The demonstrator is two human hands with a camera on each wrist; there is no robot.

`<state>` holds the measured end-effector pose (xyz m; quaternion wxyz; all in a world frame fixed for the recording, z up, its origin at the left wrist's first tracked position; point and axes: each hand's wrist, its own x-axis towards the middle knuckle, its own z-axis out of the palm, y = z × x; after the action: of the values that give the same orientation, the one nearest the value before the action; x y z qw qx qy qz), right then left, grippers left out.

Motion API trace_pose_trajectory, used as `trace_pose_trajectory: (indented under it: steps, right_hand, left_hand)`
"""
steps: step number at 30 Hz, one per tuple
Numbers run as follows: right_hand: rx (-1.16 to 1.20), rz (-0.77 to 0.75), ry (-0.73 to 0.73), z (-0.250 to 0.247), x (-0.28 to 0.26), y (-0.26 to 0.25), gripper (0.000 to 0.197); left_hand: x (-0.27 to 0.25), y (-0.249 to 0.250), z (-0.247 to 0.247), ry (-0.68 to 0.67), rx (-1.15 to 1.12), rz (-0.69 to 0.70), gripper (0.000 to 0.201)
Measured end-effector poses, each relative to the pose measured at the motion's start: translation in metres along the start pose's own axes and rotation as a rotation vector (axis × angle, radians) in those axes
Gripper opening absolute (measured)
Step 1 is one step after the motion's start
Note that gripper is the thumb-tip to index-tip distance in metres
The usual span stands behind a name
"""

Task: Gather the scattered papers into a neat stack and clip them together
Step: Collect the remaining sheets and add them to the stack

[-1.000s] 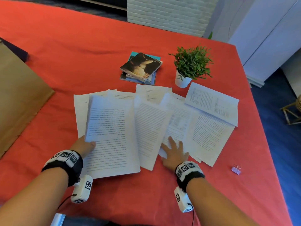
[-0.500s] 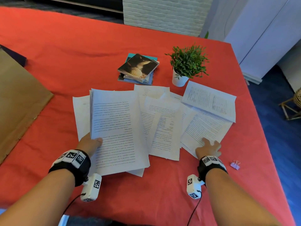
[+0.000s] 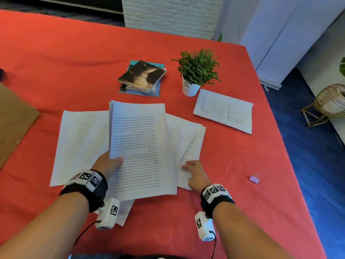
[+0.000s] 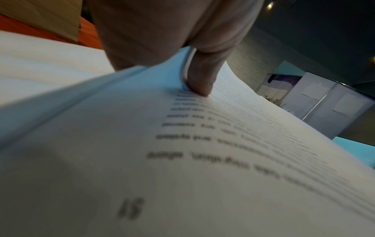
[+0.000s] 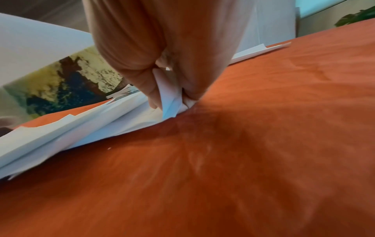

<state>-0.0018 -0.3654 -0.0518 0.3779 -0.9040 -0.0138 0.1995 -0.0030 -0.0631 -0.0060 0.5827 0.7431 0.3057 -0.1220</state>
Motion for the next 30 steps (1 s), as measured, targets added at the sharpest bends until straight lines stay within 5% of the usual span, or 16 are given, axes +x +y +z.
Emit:
trace_pose_trajectory:
  steps: [3,8,12,14,21,26,30]
  right_hand:
    - [-0.080,-0.027,-0.089,0.001,-0.006,-0.001,0.056]
    - [-0.286,0.158,0.160,-0.033,-0.004,-0.022,0.035]
    - [0.392,0.131,0.069,-0.047,-0.003,-0.044,0.052]
    - [0.495,0.186,0.068,-0.044,-0.006,-0.045,0.055]
    - [0.267,0.483,0.284,-0.066,-0.043,0.015,0.036]
    - [0.122,0.782,0.304,-0.087,-0.091,0.066,0.035]
    - [0.141,1.004,0.291,-0.097,-0.128,0.095,0.036]
  left_hand:
    - [-0.003,0.000,0.011,-0.011,0.055,-0.005,0.039]
    - [-0.009,0.005,0.030,0.012,0.109,0.004,0.040]
    - [-0.022,0.013,0.055,-0.092,0.154,0.026,0.040]
    - [-0.031,0.015,0.072,-0.180,0.175,0.033,0.041]
    - [-0.055,0.017,0.124,-0.490,0.242,0.107,0.041]
    - [-0.091,0.012,0.175,-0.689,0.488,0.182,0.063]
    - [-0.115,0.001,0.212,-0.865,0.690,0.164,0.050]
